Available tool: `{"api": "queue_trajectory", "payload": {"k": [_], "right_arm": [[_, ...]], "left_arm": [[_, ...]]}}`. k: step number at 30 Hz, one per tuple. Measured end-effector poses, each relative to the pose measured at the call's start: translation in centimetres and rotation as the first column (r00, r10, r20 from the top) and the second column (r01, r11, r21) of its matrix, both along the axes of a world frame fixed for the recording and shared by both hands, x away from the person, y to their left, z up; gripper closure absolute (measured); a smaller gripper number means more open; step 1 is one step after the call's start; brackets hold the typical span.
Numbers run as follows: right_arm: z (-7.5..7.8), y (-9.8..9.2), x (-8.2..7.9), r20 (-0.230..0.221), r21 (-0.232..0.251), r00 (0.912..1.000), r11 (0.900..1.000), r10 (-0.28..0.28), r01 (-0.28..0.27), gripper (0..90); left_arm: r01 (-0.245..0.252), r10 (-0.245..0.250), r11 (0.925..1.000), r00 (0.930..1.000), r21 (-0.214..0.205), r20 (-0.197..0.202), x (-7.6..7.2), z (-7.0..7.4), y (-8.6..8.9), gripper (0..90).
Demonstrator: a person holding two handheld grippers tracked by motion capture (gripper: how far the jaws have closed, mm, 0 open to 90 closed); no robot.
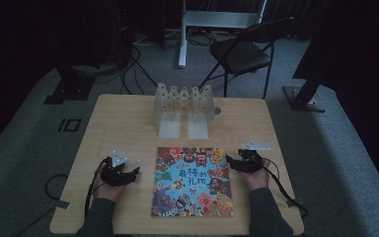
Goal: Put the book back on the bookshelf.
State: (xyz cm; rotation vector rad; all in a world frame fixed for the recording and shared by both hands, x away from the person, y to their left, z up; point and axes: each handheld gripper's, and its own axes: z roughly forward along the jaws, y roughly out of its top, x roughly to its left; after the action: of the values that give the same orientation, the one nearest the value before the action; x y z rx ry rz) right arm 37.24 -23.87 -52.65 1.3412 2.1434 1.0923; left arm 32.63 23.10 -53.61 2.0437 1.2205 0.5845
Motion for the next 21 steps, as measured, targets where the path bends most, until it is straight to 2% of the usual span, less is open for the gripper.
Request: {"api": "queue_trajectory", "payload": {"k": [4, 9, 13, 16, 18, 21], "right_arm": [[0.5, 0.6, 0.3, 0.007, -0.011, 0.9994, 0.9994, 0.033, -0.033, 32.4], [1.2, 1.3, 1.0, 0.018, -0.022, 0.9983, 0.9982, 0.056, -0.055, 32.0], [1.7, 1.8, 1.5, 0.021, -0.020, 0.9968, 0.9969, 0.077, -0.076, 32.0], [1.5, 2.1, 2.2, 0.007, -0.003, 0.9960, 0.9960, 0.089, -0.089, 31.5], [1.3, 2.3, 2.7, -0.013, 0.006, 0.9947, 0.9948, 0.102, -0.102, 31.1], [0.9, 2.5, 3.3, -0.037, 0.008, 0.9932, 0.9939, 0.110, -0.110, 30.9]], "left_arm": [[0.020, -0.020, 0.9991, 0.9997, -0.037, 0.012, -0.5, 0.6, -0.3, 29.7], [0.046, -0.045, 0.9986, 0.9982, -0.025, 0.038, -0.9, 1.4, -0.8, 28.8], [0.055, -0.053, 0.9973, 0.9978, -0.049, 0.041, -1.2, 1.7, -0.9, 26.8], [0.062, -0.060, 0.9969, 0.9972, -0.048, 0.045, -1.5, 1.9, -1.2, 23.7], [0.051, -0.049, 0.9980, 0.9976, -0.037, 0.049, -1.7, 2.1, -1.6, 17.6], [0.087, -0.084, 0.9948, 0.9946, -0.052, 0.061, -2.1, 2.4, -2.1, 14.4]]}}
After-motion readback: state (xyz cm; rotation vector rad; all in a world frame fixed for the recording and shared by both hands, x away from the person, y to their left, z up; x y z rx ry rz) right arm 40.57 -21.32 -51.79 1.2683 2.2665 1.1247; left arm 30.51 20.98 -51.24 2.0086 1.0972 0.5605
